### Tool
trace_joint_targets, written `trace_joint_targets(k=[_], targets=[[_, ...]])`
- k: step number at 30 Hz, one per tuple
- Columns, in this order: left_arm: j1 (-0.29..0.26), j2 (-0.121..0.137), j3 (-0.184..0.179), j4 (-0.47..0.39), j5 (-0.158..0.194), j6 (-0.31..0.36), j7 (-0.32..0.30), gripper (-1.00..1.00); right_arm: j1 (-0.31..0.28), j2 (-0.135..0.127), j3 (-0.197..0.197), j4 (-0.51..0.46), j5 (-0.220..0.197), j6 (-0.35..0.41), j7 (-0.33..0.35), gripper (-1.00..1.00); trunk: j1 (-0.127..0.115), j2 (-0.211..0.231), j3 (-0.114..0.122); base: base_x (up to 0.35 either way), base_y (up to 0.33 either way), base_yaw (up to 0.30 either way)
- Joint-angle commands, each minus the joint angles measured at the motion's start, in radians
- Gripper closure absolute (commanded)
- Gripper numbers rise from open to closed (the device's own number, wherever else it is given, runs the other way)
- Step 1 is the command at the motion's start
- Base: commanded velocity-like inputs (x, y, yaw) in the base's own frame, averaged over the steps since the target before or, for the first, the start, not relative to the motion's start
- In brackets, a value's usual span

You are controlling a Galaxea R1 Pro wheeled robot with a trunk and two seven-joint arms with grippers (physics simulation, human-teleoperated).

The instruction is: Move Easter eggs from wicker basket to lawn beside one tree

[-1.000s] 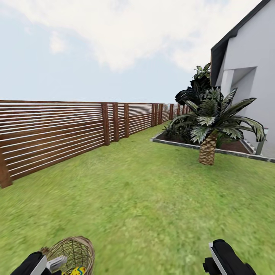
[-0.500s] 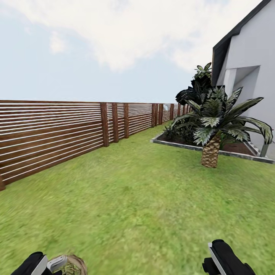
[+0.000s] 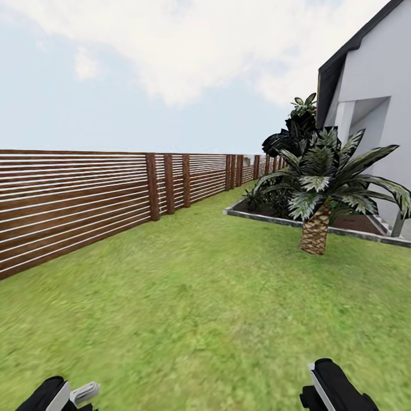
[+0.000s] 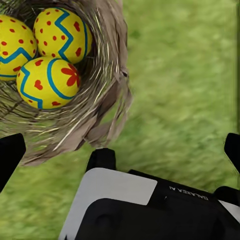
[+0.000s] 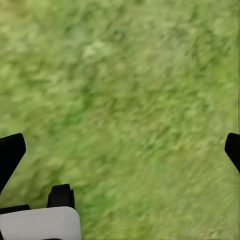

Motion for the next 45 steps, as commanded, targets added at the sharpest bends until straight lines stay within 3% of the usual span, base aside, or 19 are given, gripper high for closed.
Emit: trace_joint_targets(k=[1, 5, 12, 16, 39, 45], targets=[[0.000, 0.001, 0.006, -0.002, 0.000, 0.006, 0.000, -1.00, -0.001, 0.000, 0.001, -0.001, 0.005, 0.005, 0.002, -1.00, 0.000, -0.001, -0.001, 0.188, -0.063, 0.000], [0.000, 0.010, 0.009, -0.004, 0.002, 0.006, 0.000, -1.00, -0.001, 0.001, 0.001, -0.001, 0.005, 0.005, 0.002, -1.00, 0.000, -0.001, -0.001, 0.068, -0.023, 0.000], [0.000, 0.050, 0.010, -0.014, 0.004, 0.006, 0.000, -1.00, -0.001, 0.003, 0.001, 0.000, 0.005, 0.005, 0.002, -1.00, 0.027, -0.050, -0.023, 0.005, -0.002, 0.000], [0.000, 0.059, 0.010, -0.024, 0.005, 0.006, 0.000, -1.00, -0.001, 0.008, 0.001, 0.000, 0.005, 0.005, 0.002, -1.00, 0.043, -0.078, -0.036, 0.000, 0.000, 0.000], [0.000, 0.051, 0.010, -0.025, 0.006, 0.006, 0.000, -1.00, -0.001, 0.014, 0.001, 0.000, 0.005, 0.005, 0.002, -1.00, 0.131, -0.239, -0.108, -0.009, 0.000, 0.000], [0.000, 0.052, 0.035, -0.024, 0.014, 0.005, -0.002, -1.00, -0.001, 0.015, 0.002, 0.000, 0.005, 0.005, 0.002, -1.00, 0.154, -0.281, -0.127, -0.190, 0.000, 0.000]])
